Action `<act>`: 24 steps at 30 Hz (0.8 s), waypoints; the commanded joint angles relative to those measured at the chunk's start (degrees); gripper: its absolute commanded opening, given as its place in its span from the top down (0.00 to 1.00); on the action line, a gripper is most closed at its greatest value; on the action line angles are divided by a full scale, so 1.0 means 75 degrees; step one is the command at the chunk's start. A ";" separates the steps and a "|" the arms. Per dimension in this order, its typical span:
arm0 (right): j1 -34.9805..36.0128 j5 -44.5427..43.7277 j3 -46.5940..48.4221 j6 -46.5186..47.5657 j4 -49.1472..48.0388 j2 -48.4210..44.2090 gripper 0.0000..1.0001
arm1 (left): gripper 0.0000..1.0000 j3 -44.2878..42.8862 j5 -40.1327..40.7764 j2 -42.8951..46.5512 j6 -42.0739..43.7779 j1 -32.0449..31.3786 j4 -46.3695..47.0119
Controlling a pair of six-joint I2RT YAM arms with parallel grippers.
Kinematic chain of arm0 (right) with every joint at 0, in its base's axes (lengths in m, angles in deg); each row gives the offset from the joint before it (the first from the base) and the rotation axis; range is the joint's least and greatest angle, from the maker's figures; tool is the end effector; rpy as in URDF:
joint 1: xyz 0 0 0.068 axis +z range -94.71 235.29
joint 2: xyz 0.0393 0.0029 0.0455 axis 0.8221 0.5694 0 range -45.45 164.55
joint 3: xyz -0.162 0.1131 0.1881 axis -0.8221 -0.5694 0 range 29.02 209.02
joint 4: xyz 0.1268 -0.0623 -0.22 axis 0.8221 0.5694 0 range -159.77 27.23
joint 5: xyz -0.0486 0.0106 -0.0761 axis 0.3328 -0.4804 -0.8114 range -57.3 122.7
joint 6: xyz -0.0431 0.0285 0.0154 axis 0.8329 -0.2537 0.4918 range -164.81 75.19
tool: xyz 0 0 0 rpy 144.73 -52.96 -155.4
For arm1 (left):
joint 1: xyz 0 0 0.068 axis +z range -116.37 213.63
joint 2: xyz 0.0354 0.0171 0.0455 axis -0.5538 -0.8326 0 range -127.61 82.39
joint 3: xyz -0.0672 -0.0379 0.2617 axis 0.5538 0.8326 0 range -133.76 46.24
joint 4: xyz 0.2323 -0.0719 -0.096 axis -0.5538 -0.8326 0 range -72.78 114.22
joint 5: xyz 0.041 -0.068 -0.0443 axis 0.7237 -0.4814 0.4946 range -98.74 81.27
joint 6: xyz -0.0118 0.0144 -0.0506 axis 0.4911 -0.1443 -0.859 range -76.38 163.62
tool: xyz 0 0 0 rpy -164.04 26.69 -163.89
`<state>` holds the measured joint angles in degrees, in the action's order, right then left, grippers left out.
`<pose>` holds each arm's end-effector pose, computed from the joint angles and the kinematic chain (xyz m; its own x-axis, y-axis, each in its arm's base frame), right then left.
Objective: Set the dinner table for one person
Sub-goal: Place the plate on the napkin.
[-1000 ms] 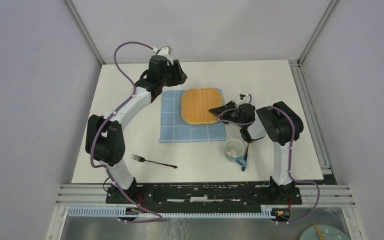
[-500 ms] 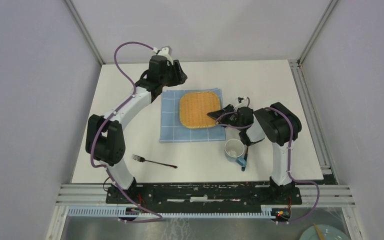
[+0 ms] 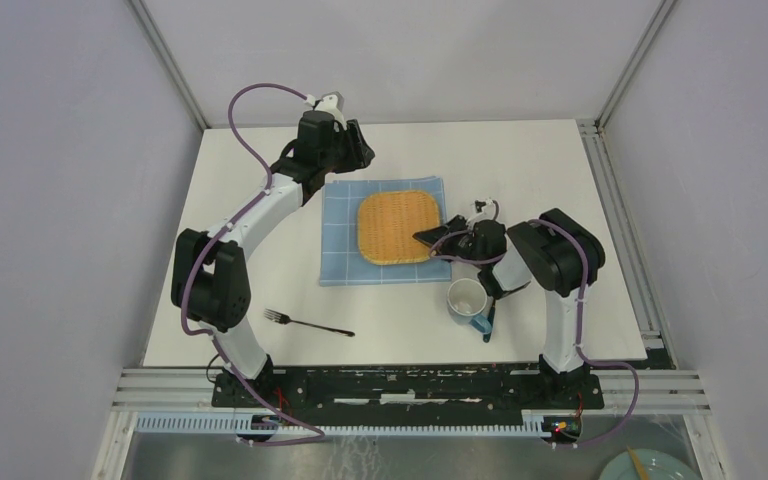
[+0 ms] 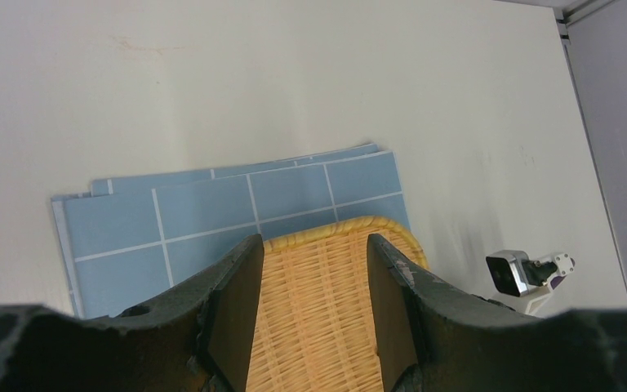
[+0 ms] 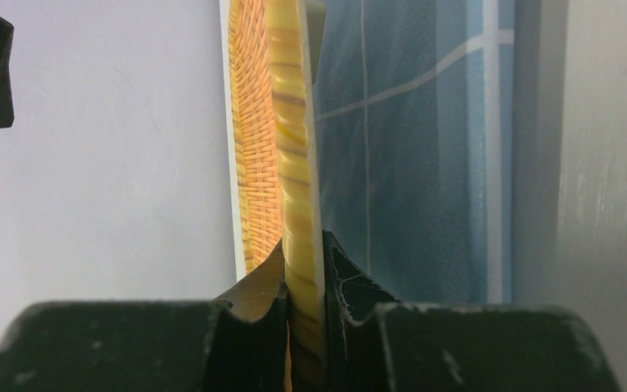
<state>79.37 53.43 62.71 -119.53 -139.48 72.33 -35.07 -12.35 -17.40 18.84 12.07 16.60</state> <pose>0.2978 0.1469 0.0829 -0.7298 0.6621 -0.1705 0.0357 0.2859 0.9576 0.3848 -0.1545 0.3048 -0.5471 -0.2335 -0.8039 0.2095 0.8915 -0.4016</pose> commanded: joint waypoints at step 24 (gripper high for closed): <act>0.0742 -0.0476 -0.0522 -0.0384 -0.1758 -0.0272 1.00 | 0.43 -0.0049 -0.0209 0.0063 -0.0224 -0.0011 0.0208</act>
<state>83.94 50.02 58.82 -120.23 -142.65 71.80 -35.07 -13.36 -17.40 18.84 12.07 16.62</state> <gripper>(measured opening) 0.177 0.571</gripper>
